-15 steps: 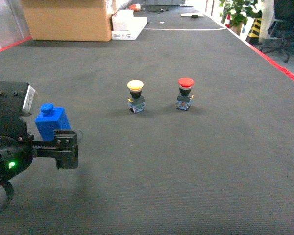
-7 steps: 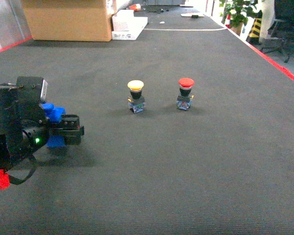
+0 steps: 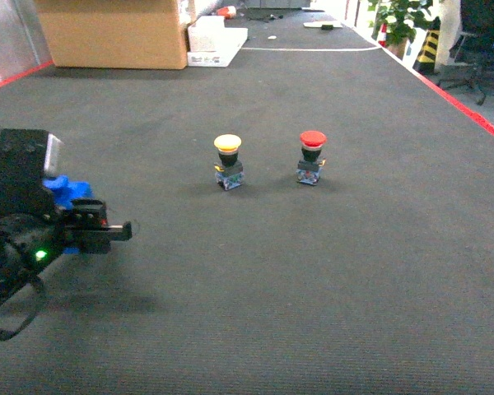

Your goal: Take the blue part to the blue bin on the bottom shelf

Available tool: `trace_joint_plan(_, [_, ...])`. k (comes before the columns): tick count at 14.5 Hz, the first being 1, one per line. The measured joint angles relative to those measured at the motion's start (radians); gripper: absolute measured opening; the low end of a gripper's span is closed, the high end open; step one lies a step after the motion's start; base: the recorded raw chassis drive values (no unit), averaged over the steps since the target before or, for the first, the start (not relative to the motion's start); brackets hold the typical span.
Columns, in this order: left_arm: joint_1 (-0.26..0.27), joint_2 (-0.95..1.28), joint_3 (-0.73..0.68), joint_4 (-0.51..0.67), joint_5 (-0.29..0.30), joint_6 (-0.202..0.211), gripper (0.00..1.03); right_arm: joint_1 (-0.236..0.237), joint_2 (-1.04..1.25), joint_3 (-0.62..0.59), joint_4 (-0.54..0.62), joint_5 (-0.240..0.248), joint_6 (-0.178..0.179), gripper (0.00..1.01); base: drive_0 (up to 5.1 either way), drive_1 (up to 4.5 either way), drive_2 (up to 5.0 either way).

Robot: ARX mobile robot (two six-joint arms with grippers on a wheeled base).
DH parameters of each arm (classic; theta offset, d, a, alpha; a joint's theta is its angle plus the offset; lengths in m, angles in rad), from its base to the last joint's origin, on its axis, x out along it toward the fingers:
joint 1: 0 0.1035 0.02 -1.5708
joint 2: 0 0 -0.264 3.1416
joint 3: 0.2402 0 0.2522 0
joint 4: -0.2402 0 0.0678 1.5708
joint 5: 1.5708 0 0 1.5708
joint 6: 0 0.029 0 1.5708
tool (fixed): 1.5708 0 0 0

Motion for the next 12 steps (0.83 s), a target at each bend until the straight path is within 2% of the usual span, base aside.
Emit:
trace_joint_plan(1, [-0.012, -0.14, -0.121, 0.035, -0.004, 0.0, 0.44, 0.0, 0.0, 0.0, 0.0, 0.0, 0.0, 0.98, 0.0, 0.0, 0.0])
trace_joint_plan(2, [-0.043, -0.394, -0.29, -0.024, -0.011, 0.001, 0.44, 0.0, 0.0, 0.0, 0.0, 0.0, 0.0, 0.98, 0.0, 0.0, 0.0])
trace_joint_plan(3, [-0.066, -0.612, -0.409, -0.155, -0.02, 0.0, 0.44, 0.0, 0.0, 0.0, 0.0, 0.0, 0.0, 0.98, 0.0, 0.0, 0.0])
trace_joint_plan(5, [-0.12, -0.998, -0.554, -0.445, -0.071, -0.001, 0.44, 0.0, 0.0, 0.0, 0.0, 0.0, 0.0, 0.98, 0.0, 0.0, 0.0])
trace_joint_plan(6, [-0.18, -1.291, -0.579, -0.708, -0.151, -0.008, 0.44, 0.0, 0.0, 0.0, 0.0, 0.0, 0.0, 0.98, 0.0, 0.0, 0.0])
trace_joint_plan(7, [-0.275, -1.619, -0.56, -0.947, -0.244, -0.015, 0.44, 0.0, 0.0, 0.0, 0.0, 0.0, 0.0, 0.98, 0.0, 0.0, 0.0])
trace_joint_plan(8, [-0.303, -1.836, -0.547, -1.076, -0.264, -0.039, 0.44, 0.0, 0.0, 0.0, 0.0, 0.0, 0.0, 0.98, 0.0, 0.0, 0.0])
trace_joint_plan(9, [-0.283, -1.93, -0.541, -1.153, -0.289, -0.071, 0.44, 0.0, 0.0, 0.0, 0.0, 0.0, 0.0, 0.98, 0.0, 0.0, 0.0])
trace_joint_plan(10, [-0.276, -1.958, -0.547, -1.175, -0.301, -0.097, 0.44, 0.0, 0.0, 0.0, 0.0, 0.0, 0.0, 0.98, 0.0, 0.0, 0.0])
trace_joint_plan(12, [-0.28, -1.955, -0.547, -1.175, -0.294, -0.112, 0.44, 0.0, 0.0, 0.0, 0.0, 0.0, 0.0, 0.98, 0.0, 0.0, 0.0])
